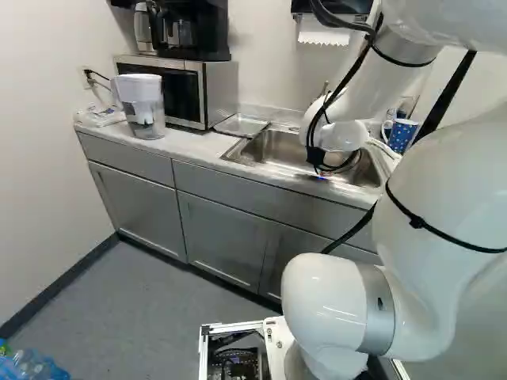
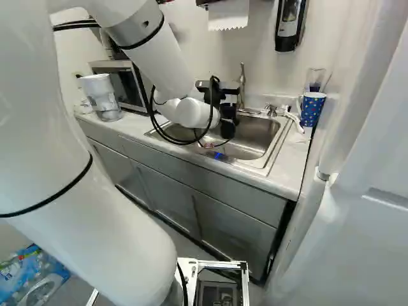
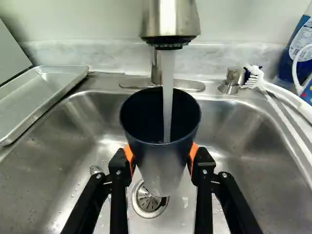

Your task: Rinse the cup and place it in the tray

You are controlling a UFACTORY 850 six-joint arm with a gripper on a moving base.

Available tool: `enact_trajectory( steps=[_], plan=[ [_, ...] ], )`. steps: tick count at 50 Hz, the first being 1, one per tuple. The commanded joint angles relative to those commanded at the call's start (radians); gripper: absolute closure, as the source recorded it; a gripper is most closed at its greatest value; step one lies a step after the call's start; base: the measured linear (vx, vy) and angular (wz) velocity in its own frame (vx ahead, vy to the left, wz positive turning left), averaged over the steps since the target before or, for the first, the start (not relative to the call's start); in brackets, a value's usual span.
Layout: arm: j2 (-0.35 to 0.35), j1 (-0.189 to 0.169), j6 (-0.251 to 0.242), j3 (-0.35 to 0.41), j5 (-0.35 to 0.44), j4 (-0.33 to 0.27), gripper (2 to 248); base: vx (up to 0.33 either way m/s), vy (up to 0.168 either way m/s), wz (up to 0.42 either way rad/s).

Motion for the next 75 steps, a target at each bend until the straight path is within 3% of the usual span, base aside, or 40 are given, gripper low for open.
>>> enact_trajectory(
  steps=[75],
  plan=[
    [0.000, 0.000, 0.000, 0.000, 0.000, 0.000, 126, 0.000, 0.000, 0.000]
  ],
)
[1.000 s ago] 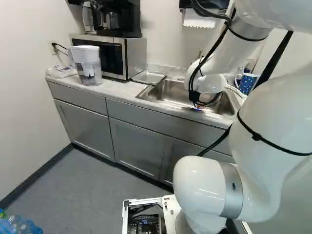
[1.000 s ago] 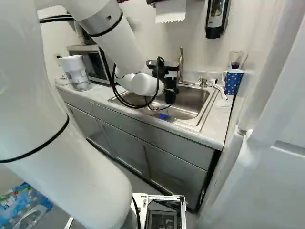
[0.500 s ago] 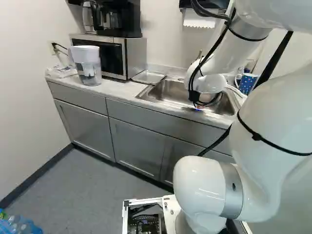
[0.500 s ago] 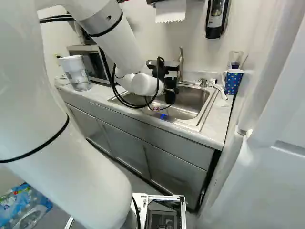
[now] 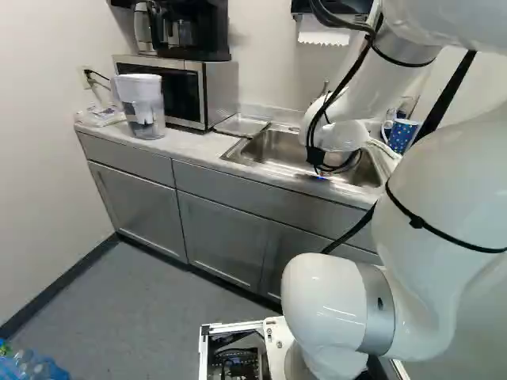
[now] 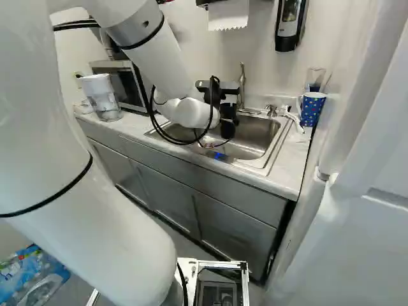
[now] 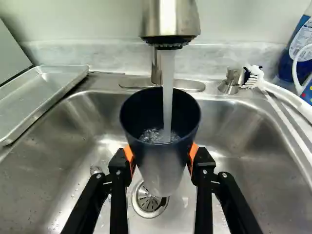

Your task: Rinse the cup and place it in the tray

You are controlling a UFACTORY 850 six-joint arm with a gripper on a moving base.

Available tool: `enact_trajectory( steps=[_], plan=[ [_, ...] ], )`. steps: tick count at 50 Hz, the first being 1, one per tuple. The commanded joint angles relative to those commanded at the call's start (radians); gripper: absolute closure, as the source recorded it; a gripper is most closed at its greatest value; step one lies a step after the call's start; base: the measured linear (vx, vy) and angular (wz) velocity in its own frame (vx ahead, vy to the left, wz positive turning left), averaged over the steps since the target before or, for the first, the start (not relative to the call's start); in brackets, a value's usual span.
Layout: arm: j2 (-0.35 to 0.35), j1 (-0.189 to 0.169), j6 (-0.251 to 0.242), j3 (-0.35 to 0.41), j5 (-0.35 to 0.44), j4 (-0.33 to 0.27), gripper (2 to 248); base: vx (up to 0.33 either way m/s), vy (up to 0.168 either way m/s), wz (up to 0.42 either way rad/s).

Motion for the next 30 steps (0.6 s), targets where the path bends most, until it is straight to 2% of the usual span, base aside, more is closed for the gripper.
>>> enact_trajectory(
  steps=[30],
  plan=[
    [0.000, 0.000, 0.000, 0.000, 0.000, 0.000, 126, 0.000, 0.000, 0.000]
  ],
)
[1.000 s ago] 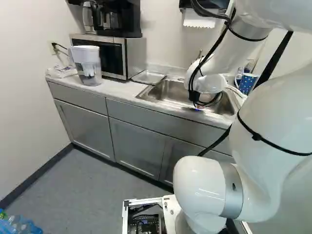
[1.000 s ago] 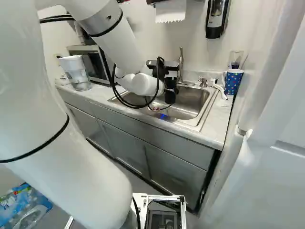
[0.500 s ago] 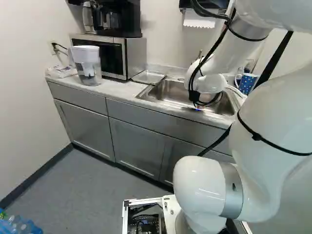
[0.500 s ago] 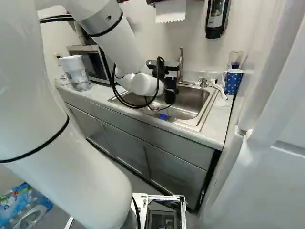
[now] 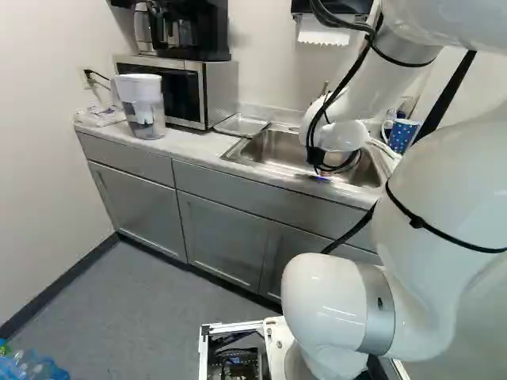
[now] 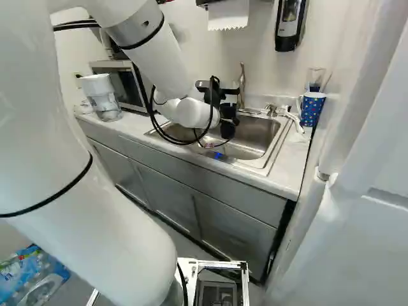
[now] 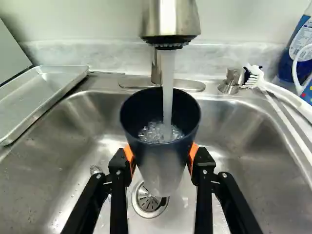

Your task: Rinse the cup and place it in the tray

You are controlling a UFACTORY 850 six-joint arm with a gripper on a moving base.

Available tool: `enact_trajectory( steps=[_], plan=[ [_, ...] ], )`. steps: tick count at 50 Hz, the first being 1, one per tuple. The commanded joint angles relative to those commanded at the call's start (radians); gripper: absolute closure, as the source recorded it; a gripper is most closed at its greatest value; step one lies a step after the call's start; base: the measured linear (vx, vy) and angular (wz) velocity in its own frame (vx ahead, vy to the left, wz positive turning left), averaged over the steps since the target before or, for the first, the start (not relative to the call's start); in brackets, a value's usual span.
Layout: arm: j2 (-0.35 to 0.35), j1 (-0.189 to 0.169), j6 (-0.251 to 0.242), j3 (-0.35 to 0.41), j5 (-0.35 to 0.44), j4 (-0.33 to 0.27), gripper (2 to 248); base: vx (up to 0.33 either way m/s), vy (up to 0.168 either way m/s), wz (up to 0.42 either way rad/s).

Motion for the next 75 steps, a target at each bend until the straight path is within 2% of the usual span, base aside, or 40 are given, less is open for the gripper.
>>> enact_trajectory(
  steps=[75],
  plan=[
    [0.000, 0.000, 0.000, 0.000, 0.000, 0.000, 126, 0.000, 0.000, 0.000]
  ],
)
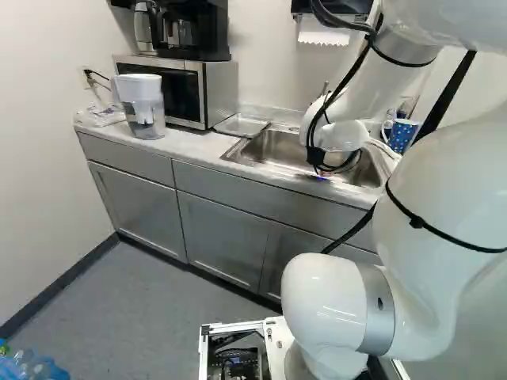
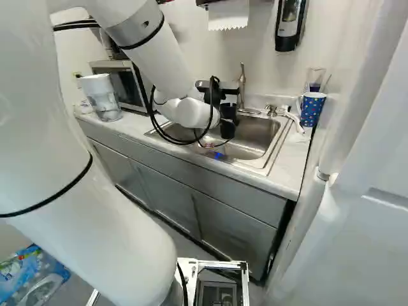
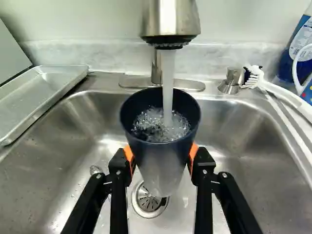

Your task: Rinse the cup and place it in the tray

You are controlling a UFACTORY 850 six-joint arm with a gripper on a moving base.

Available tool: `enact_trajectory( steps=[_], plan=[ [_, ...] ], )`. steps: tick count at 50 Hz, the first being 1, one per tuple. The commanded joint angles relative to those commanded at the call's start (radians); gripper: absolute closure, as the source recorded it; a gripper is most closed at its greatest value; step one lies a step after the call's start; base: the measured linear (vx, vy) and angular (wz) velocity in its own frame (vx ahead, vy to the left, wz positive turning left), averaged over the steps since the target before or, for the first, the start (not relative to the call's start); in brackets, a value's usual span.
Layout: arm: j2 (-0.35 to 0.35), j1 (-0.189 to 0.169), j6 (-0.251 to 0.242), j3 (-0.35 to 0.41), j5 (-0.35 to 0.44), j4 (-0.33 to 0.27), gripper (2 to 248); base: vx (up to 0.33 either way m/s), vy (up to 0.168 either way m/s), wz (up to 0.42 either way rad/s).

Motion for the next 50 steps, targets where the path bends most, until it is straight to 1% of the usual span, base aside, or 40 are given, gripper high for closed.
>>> enact_trajectory(
  steps=[16, 27, 35, 50],
  plan=[
    [0.000, 0.001, 0.000, 0.000, 0.000, 0.000, 126, 0.000, 0.000, 0.000],
    [0.005, 0.010, 0.000, 0.005, 0.000, 0.000, 126, 0.000, 0.000, 0.000],
    [0.008, 0.030, 0.000, 0.008, 0.000, 0.000, 126, 0.000, 0.000, 0.000],
    [0.002, 0.082, 0.000, 0.002, 0.000, 0.000, 126, 0.000, 0.000, 0.000]
  ],
)
